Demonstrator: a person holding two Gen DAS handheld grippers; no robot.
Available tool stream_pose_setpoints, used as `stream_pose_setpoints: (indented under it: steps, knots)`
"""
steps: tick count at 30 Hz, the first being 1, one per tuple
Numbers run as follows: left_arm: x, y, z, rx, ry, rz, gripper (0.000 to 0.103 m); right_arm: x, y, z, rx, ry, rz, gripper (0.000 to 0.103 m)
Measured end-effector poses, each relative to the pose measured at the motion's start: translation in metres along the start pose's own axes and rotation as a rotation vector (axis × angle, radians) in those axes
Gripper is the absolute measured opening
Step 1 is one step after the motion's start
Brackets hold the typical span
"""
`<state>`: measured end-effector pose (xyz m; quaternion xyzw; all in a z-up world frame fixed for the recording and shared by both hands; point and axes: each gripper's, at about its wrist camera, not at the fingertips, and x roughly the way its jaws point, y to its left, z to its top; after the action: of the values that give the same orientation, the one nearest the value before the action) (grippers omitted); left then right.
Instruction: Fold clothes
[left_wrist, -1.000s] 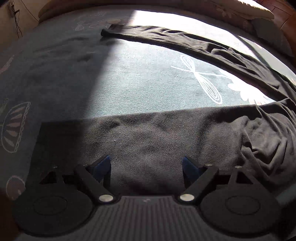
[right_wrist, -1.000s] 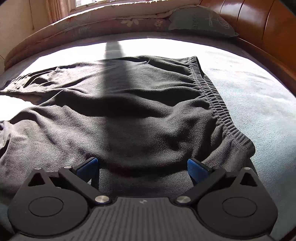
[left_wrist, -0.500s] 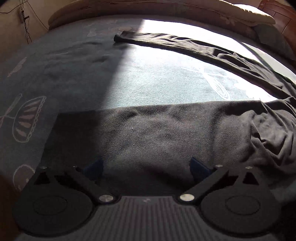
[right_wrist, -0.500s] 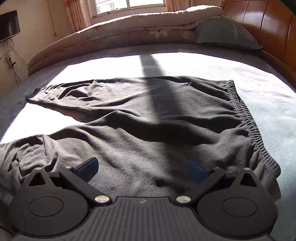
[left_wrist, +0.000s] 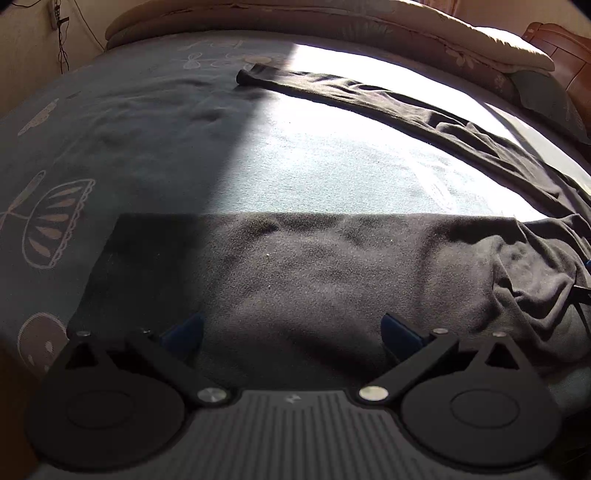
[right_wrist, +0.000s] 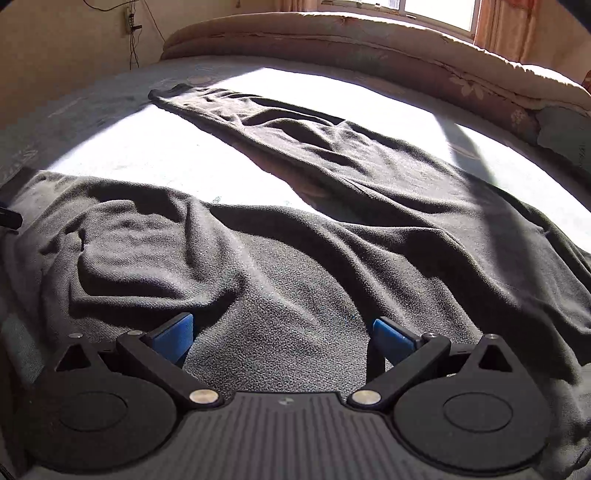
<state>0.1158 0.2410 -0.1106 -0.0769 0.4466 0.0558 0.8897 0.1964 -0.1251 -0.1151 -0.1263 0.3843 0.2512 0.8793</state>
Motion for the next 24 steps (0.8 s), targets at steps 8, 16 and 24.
stream_pose_setpoints:
  steps: [8, 16, 24]
  knots:
    - [-0.003, -0.003, -0.007, 0.051, 0.014, 0.02, 0.102, 0.005, -0.028, 0.005, 0.073, 0.021, -0.062, 0.103]
    - [-0.012, 0.006, -0.016, 0.041, -0.001, 0.003, 0.102, -0.032, -0.029, -0.006, 0.06, 0.012, 0.0, 0.103]
    - [-0.011, 0.001, -0.022, 0.069, -0.006, 0.041, 0.102, -0.052, -0.036, -0.063, 0.083, 0.061, -0.055, 0.103]
